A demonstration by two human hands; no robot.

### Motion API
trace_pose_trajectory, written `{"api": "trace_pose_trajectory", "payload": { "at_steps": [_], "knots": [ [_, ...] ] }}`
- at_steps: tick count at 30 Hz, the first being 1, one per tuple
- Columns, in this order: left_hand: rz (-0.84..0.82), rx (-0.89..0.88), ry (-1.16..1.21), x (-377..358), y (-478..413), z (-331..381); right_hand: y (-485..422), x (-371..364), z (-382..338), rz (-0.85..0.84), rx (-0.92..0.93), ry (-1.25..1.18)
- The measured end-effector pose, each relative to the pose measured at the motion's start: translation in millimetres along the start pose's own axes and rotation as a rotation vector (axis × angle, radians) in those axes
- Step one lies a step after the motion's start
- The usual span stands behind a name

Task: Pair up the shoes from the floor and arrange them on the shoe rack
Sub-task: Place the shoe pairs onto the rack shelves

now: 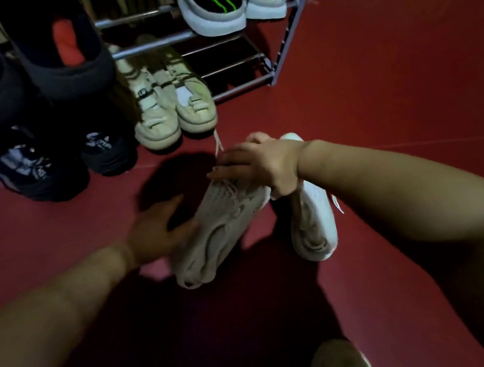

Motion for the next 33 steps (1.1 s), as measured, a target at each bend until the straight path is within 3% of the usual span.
{"api": "trace_pose_trajectory", "payload": {
  "at_steps": [2, 6, 10, 12, 14, 17, 22, 24, 27, 29, 33],
  "knots": [
    [-0.097, -0.013, 0.108, -25, 11, 6, -8, -1, 1, 0.076, -0.021, 0.062],
    [0.089, 0.129, 0.192, -40, 10, -6, -2, -17, 31, 0.102, -0.422, -0.181],
    [-0.045, 0.245, 0.094, -69, -2, 7, 55, -79, 68, -0.102, -0.987, -0.602],
    [-0.069, 0.262, 0.03, -78, -4, 15, 90, -115, 63, -0.201, -1.139, -0.809],
    [-0.046, 0.241, -0.047, -82, -3, 22, 107, -142, 40, -0.282, -1.108, -0.952],
    [0.104, 0.172, 0.007, -82, 2, 31, 122, -164, 10, -0.234, -1.099, -1.31],
    [-0.003, -0.03, 0.102, -110, 4, 49, 113, -153, 16, 0.01, -0.939, -1.053],
    [0.031, -0.126, -0.044, -114, 3, 56, 107, -147, 16, 0.034, -0.832, -1.023],
    [0.212, -0.201, -0.28, -113, 0, 69, 101, -151, 12, -0.018, -0.766, -1.123],
    [0.217, -0.19, -0.37, -118, -6, 70, 100, -153, 5, -0.038, -0.73, -1.126],
    [0.036, -0.09, -0.471, -136, -16, 54, 105, -165, 3, -0.029, -0.753, -1.091]
  ]
}}
Point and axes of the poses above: each hand's wrist, its own y-axis away from the middle knuckle, its own x-axis out of the back of the hand, z = x × y, the point moved 9 cm from there along -y, towards the middle knuckle, and after that the axes turned 13 degrees about -x, right-handed, at the moved point
